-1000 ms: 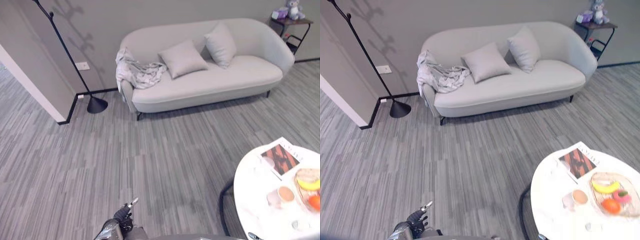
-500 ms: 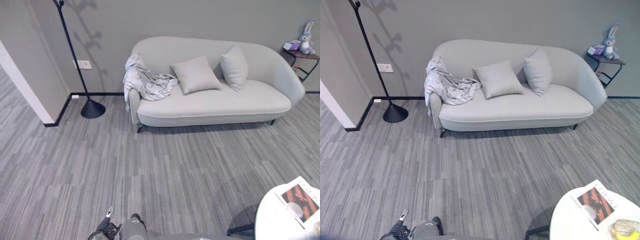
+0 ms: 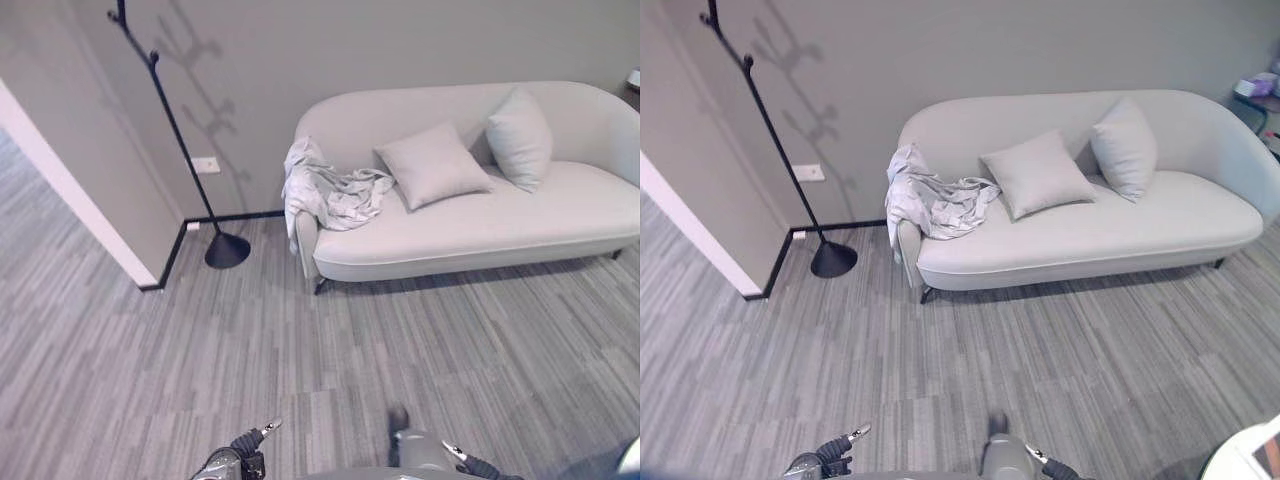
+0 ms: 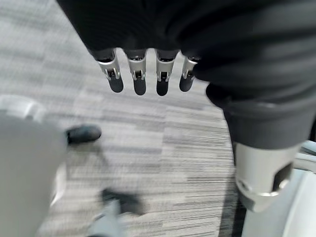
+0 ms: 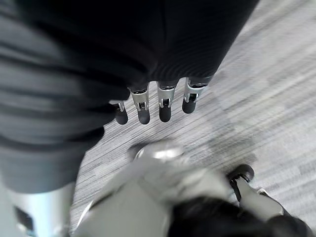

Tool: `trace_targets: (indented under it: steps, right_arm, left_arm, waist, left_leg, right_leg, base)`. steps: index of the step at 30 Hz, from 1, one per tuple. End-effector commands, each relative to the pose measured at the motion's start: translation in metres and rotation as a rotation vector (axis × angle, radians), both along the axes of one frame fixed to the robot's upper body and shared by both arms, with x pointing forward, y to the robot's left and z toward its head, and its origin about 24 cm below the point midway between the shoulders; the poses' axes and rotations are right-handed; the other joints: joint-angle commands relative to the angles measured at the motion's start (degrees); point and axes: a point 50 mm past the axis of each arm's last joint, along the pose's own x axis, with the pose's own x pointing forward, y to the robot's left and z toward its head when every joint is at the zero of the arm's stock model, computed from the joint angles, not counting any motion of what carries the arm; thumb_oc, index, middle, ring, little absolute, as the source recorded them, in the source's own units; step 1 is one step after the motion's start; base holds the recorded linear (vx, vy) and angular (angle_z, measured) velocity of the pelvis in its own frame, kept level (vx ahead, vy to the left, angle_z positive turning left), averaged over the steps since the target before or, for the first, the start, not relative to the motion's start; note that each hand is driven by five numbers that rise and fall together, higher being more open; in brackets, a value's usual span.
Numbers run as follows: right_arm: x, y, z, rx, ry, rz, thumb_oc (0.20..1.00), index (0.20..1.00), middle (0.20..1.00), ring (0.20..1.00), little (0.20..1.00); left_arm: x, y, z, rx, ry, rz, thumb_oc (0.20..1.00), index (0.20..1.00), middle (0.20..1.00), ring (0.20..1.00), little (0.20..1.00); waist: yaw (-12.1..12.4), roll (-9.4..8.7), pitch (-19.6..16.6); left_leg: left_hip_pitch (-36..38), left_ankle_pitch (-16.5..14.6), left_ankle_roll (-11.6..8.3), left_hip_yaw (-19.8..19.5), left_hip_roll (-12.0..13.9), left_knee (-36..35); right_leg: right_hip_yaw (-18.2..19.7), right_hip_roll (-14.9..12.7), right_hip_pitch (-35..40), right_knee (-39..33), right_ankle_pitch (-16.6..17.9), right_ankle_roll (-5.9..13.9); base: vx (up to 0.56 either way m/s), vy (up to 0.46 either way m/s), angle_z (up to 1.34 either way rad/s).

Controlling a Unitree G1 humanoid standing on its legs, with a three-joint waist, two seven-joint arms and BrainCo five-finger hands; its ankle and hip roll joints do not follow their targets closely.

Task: Hang the clothes on the sofa on the clothes rack.

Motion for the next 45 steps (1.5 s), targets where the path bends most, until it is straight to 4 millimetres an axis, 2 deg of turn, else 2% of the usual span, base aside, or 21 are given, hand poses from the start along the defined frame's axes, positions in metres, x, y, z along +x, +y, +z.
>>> trace_targets:
  steps: [1, 2, 3, 4, 5, 6, 7, 8, 9, 13, 14, 18, 23, 27, 31, 33, 34, 36, 37, 40, 45]
  right_arm:
    - [0.016, -0.008, 0.006, -0.039, -0.048, 0.051, 1.000, 1.000, 1.000, 1.000, 1.000]
    - [0.013, -0.011, 0.006, -0.052, -0.043, 0.076, 1.000, 1.000, 1.000, 1.000, 1.000]
    - [0.015, -0.009, 0.007, -0.056, -0.057, 0.138, 1.000, 1.000, 1.000, 1.000, 1.000]
    - [0.018, -0.012, 0.009, -0.071, -0.063, 0.173, 1.000, 1.000, 1.000, 1.000, 1.000]
    - [0.027, -0.016, 0.013, -0.109, -0.090, 0.244, 1.000, 1.000, 1.000, 1.000, 1.000]
    - [0.066, -0.023, 0.039, -0.211, -0.271, 0.405, 1.000, 1.000, 1.000, 1.000, 1.000]
    - [0.087, -0.029, 0.062, -0.295, -0.398, 0.461, 1.000, 1.000, 1.000, 1.000, 1.000]
    - [0.094, -0.033, 0.070, -0.343, -0.430, 0.478, 1.000, 1.000, 1.000, 1.000, 1.000]
    - [0.124, -0.040, 0.106, -0.484, -0.590, 0.564, 1.000, 1.000, 1.000, 1.000, 1.000]
    - [0.143, -0.043, 0.141, -0.612, -0.738, 0.624, 1.000, 1.000, 1.000, 1.000, 1.000]
    - [0.152, -0.040, 0.154, -0.669, -0.809, 0.648, 1.000, 1.000, 1.000, 1.000, 1.000]
    - [0.160, -0.031, 0.158, -0.701, -0.848, 0.697, 1.000, 1.000, 1.000, 1.000, 1.000]
    - [0.168, -0.017, 0.150, -0.751, -0.843, 0.825, 1.000, 1.000, 1.000, 1.000, 1.000]
    - [0.171, -0.011, 0.148, -0.805, -0.844, 0.925, 1.000, 1.000, 1.000, 1.000, 1.000]
    - [0.175, -0.002, 0.142, -0.871, -0.851, 0.981, 1.000, 1.000, 1.000, 1.000, 1.000]
    - [0.177, 0.003, 0.141, -0.866, -0.861, 0.983, 1.000, 1.000, 1.000, 1.000, 1.000]
    - [0.183, 0.016, 0.141, -0.870, -0.898, 1.021, 1.000, 1.000, 1.000, 1.000, 1.000]
    - [0.184, 0.018, 0.140, -0.873, -0.896, 1.045, 1.000, 1.000, 1.000, 1.000, 1.000]
    - [0.198, 0.022, 0.142, -0.945, -0.894, 1.067, 1.000, 1.000, 1.000, 1.000, 1.000]
    - [0.214, 0.015, 0.144, -1.023, -0.868, 0.952, 1.000, 1.000, 1.000, 1.000, 1.000]
    - [0.241, -0.019, 0.161, -1.192, -0.760, 0.708, 1.000, 1.000, 1.000, 1.000, 1.000]
  left_arm:
    - [0.006, -0.007, 0.000, -0.006, -0.021, 0.010, 1.000, 1.000, 1.000, 1.000, 1.000]
    - [0.001, -0.009, -0.001, -0.019, -0.008, 0.022, 1.000, 1.000, 1.000, 1.000, 1.000]
    - [-0.009, -0.010, -0.003, -0.024, 0.023, 0.018, 1.000, 1.000, 1.000, 1.000, 1.000]
    - [-0.008, -0.011, -0.003, -0.023, 0.020, 0.024, 1.000, 1.000, 1.000, 1.000, 1.000]
    - [-0.002, -0.012, -0.002, -0.026, -0.004, 0.040, 1.000, 1.000, 1.000, 1.000, 1.000]
    - [0.012, -0.017, 0.000, -0.036, -0.060, 0.066, 1.000, 1.000, 1.000, 1.000, 1.000]
    - [0.020, -0.016, 0.002, -0.029, -0.087, 0.090, 1.000, 1.000, 1.000, 1.000, 1.000]
    - [0.021, -0.016, 0.003, -0.029, -0.092, 0.102, 1.000, 1.000, 1.000, 1.000, 1.000]
    - [0.020, -0.021, 0.002, -0.067, -0.095, 0.156, 1.000, 1.000, 1.000, 1.000, 1.000]
    - [0.023, -0.023, 0.003, -0.071, -0.127, 0.184, 1.000, 1.000, 1.000, 1.000, 1.000]
    - [0.025, -0.028, 0.003, -0.084, -0.136, 0.178, 1.000, 1.000, 1.000, 1.000, 1.000]
    - [0.031, -0.038, 0.004, -0.101, -0.157, 0.162, 1.000, 1.000, 1.000, 1.000, 1.000]
    - [0.032, -0.045, 0.004, -0.082, -0.159, 0.109, 1.000, 1.000, 1.000, 1.000, 1.000]
    - [0.026, -0.048, 0.003, -0.072, -0.145, 0.077, 1.000, 1.000, 1.000, 1.000, 1.000]
    - [0.026, -0.041, 0.003, -0.045, -0.136, 0.023, 1.000, 1.000, 1.000, 1.000, 1.000]
    - [0.030, -0.038, 0.004, -0.034, -0.151, 0.023, 1.000, 1.000, 1.000, 1.000, 1.000]
    - [0.033, -0.030, 0.006, -0.010, -0.170, 0.031, 1.000, 1.000, 1.000, 1.000, 1.000]
    - [0.029, -0.028, 0.005, -0.008, -0.164, 0.032, 1.000, 1.000, 1.000, 1.000, 1.000]
    - [0.018, -0.022, 0.003, -0.001, -0.135, 0.059, 1.000, 1.000, 1.000, 1.000, 1.000]
    - [0.021, -0.020, 0.004, 0.015, -0.149, 0.093, 1.000, 1.000, 1.000, 1.000, 1.000]
    - [0.039, -0.017, 0.010, 0.049, -0.214, 0.037, 1.000, 1.000, 1.000, 1.000, 1.000]
  waist:
    - [-3.2, 3.22, 1.9]
    - [-3.0, 2.70, 1.6]
    - [-2.4, 2.16, 1.0]
    - [-2.5, 2.66, 0.9]
    - [-2.2, 3.04, 0.7]
    - [-2.2, 2.25, 0.2]
    - [-1.6, 1.17, 0.4]
    - [-0.8, 0.67, 0.7]
    - [0.8, 0.23, 1.8]
    - [1.5, 0.81, 1.6]
    - [1.7, 1.67, 1.2]
    - [1.9, 3.25, 0.3]
    - [2.8, 5.01, -0.5]
    - [2.9, 5.90, -1.6]
    - [4.1, 5.71, -2.5]
    - [4.4, 5.34, -2.6]
    - [5.6, 4.87, -2.4]
    - [6.0, 4.63, -2.4]
    - [7.8, 4.28, -0.8]
    - [9.1, 4.29, 1.2]
    - [12.3, 5.99, 4.5]
  left_leg:
    - [2.7, 0.7, -5.04, -2.7, 2.6, 2.0]
    - [5.0, -1.4, -5.09, -4.6, 2.1, 2.6]
    - [7.2, -3.1, -5.29, -5.9, 2.2, 3.7]
    - [7.7, -2.4, -5.87, -6.8, 3.2, 5.2]
    - [5.3, 1.2, -7.62, -7.4, 4.5, 12.4]
    - [-1.0, 12.6, -11.78, -1.8, 10.7, 27.4]
    - [-4.9, 18.6, -13.94, 3.2, 15.9, 38.7]
    - [-6.5, 18.7, -13.88, 5.6, 17.7, 41.9]
    - [-12.0, 16.3, -13.51, 9.7, 20.0, 40.6]
    - [-12.7, 16.3, -13.50, 11.5, 21.0, 27.2]
    - [-13.1, 17.1, -13.45, 11.1, 21.1, 16.9]
    - [-12.2, 21.8, -14.57, 7.4, 23.0, 3.2]
    - [-11.3, 28.7, -17.66, 3.0, 27.7, -0.2]
    - [-10.9, 26.4, -18.03, 4.4, 28.0, -0.4]
    - [-11.8, 21.0, -16.72, 6.8, 23.8, -0.2]
    - [-12.2, 20.2, -16.20, 6.8, 22.7, -0.2]
    - [-13.2, 18.4, -14.89, 6.3, 20.0, -0.6]
    - [-13.7, 18.1, -14.58, 6.3, 19.5, -0.4]
    - [-17.8, 16.7, -14.31, 5.5, 18.4, 2.7]
    - [-23.4, 16.2, -14.33, 3.8, 18.2, 6.6]
    - [-31.6, 16.4, -14.14, 1.0, 17.8, 10.2]
  right_leg:
    - [4.8, -0.1, 4.8, -6.8, 10.4, 2.27]
    - [6.8, -0.5, 6.4, -6.8, 11.0, 2.31]
    - [5.3, -1.0, 7.2, -3.8, 11.9, 1.72]
    - [4.8, -0.2, 7.3, -2.2, 11.6, 1.15]
    - [3.7, 0.6, 8.7, -1.0, 11.1, 0.20]
    - [-0.2, 1.6, 13.9, -2.8, 9.1, -2.53]
    - [-2.1, 3.2, 17.8, -4.6, 6.8, -5.10]
    - [-2.3, 3.8, 19.9, -5.5, 5.5, -5.76]
    - [-2.7, 4.7, 24.0, -6.7, 3.2, -6.29]
    - [-3.8, 4.1, 25.4, -6.8, 1.8, -5.15]
    - [-3.9, 4.0, 26.3, -6.8, 0.3, -4.28]
    - [-4.3, 3.5, 28.7, -6.6, -1.8, -3.47]
    - [-3.6, 2.6, 31.3, -5.5, -4.2, -2.39]
    - [-4.0, 1.4, 32.9, -6.2, -5.0, -1.09]
    - [-5.5, -3.4, 33.0, -5.9, -4.0, 0.39]
    - [-5.7, -4.4, 32.1, -5.5, -3.6, 0.82]
    - [-6.0, -6.4, 30.3, -6.0, -2.1, 2.15]
    - [-6.2, -6.9, 29.9, -6.2, -1.8, 2.46]
    - [-7.3, -8.1, 27.9, -6.8, -0.5, 3.23]
    - [-7.8, -8.3, 25.6, -6.8, 0.3, 3.15]
    - [-8.9, -8.7, 21.6, -6.1, 1.1, 3.19]
  base:
    - [0.55, -0.243, 0.53]
    - [0.71, -0.411, 0.91]
    - [0.69, -0.464, 1.28]
    - [0.62, -0.541, 1.34]
    - [0.62, -0.705, 1.05]
    - [0.70, -0.897, 0.52]
    - [0.62, -0.794, 0.68]
    - [0.56, -0.567, 0.49]
    - [0.40, -0.255, 0.42]
    - [0.22, -0.011, -0.54]
    - [0.26, 0.125, -0.46]
    - [0.26, 0.136, -0.31]
    - [0.25, 0.161, -0.36]
    - [0.25, 0.209, 0.40]
    - [0.22, 0.246, 0.53]
    - [0.13, 0.202, 0.40]
    - [0.11, 0.173, 0.47]
    - [0.10, 0.132, 0.36]
    - [0.03, 0.068, 0.15]
    - [-0.04, 0.011, 0.17]
    - [-0.04, -0.006, 0.28]
